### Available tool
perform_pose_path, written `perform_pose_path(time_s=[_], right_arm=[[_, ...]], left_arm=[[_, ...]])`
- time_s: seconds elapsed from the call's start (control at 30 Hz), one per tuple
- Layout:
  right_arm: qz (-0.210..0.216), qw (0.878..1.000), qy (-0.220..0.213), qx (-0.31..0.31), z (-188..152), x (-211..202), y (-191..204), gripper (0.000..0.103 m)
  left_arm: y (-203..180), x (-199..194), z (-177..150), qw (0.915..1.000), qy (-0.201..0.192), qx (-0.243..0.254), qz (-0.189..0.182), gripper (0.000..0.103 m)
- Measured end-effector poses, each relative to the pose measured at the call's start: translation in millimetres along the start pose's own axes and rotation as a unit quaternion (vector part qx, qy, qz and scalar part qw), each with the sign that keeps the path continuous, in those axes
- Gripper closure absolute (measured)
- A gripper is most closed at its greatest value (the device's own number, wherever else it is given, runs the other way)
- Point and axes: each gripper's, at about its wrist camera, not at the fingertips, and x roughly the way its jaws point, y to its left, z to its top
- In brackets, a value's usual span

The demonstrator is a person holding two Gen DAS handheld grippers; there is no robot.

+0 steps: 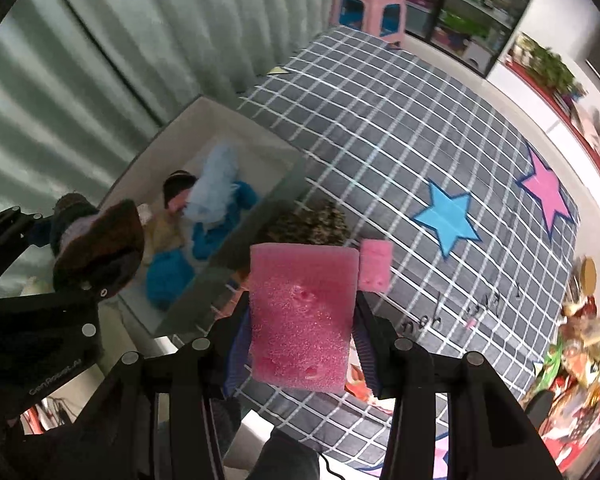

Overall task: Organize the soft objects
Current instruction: 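Carry the knit hat and pink sponge with both tools over the white box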

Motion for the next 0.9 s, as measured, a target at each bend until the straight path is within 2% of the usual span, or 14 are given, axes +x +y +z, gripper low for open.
perform_pose_path(time_s=[0.43,0.9], right_arm=[[0.016,0.998,0.010,-0.061,30.4,15.4,52.0,0.055],[0.034,0.996,0.023,-0.074,60.7,33.1,76.1,0.055]], left_arm=[[58.7,12.2,-16.3,0.9968,0.018,-0.077,0.017,0.042],[83.1,35.3,-12.8,0.9937,0.038,-0.104,0.019,0.042]])
